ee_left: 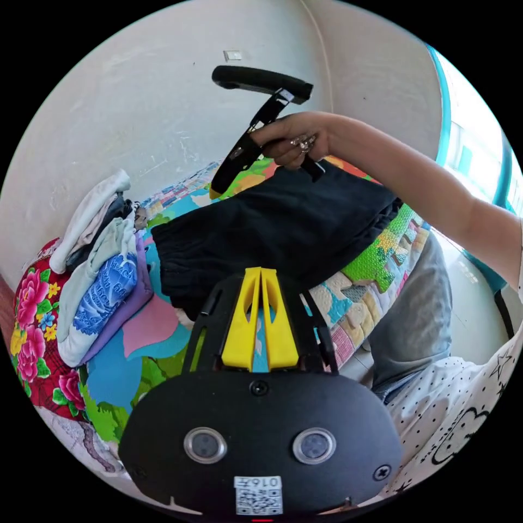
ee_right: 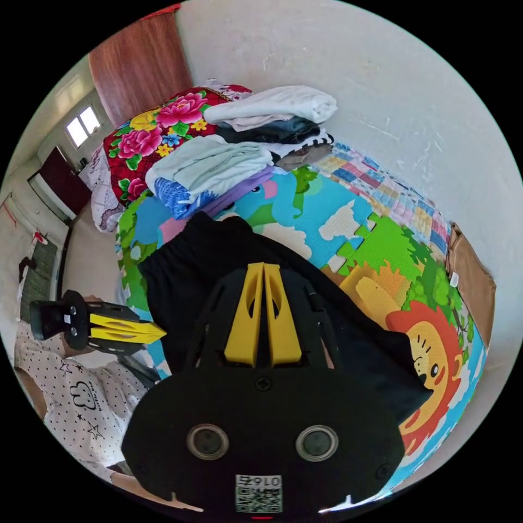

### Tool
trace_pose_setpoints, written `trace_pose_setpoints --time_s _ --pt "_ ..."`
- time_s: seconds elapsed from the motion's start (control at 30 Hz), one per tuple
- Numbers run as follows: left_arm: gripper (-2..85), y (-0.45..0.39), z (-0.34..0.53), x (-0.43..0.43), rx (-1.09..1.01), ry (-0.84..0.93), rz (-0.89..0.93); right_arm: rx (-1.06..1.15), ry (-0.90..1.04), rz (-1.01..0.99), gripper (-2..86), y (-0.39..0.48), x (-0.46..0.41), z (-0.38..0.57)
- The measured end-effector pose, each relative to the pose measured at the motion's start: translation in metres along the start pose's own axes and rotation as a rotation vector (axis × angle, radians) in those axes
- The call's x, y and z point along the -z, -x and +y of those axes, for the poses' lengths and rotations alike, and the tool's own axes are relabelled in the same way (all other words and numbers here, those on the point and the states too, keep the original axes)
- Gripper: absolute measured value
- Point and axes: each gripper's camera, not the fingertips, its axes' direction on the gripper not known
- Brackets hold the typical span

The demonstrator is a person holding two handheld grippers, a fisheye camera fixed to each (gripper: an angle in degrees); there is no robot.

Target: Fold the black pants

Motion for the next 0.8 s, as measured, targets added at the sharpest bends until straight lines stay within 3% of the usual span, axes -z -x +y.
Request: trace_pose_setpoints --time_s 0.13,0.33,0.43,0.6,0.8 --pt "-1.0 -0.009 -0.001 -0.005 0.027 0.026 0.021 0.081 0.091 -0.005 -0.5 0.031 -0.031 -0.008" --pt "-1.0 -0.015 0.000 0.000 0.076 0.007 -0.004 -0.076 0.125 -0.044 -0.5 0.012 -0.071 -0.003" --pt "-1.0 -0.015 -0.005 0.010 0.079 0.014 0.024 -0.106 0.094 -0.105 -0.5 0.008 -0.060 0.018" --pt "-1.0 -0.013 -0.019 0.033 0.123 -0.058 0.025 -0.052 0.014 0.067 -0.5 0.031 -0.012 0.071" --pt "-1.0 -0.018 -0.043 0.016 0.138 -0.004 -0.014 0.097 0.091 0.082 -0.4 0.087 -0.004 0.156"
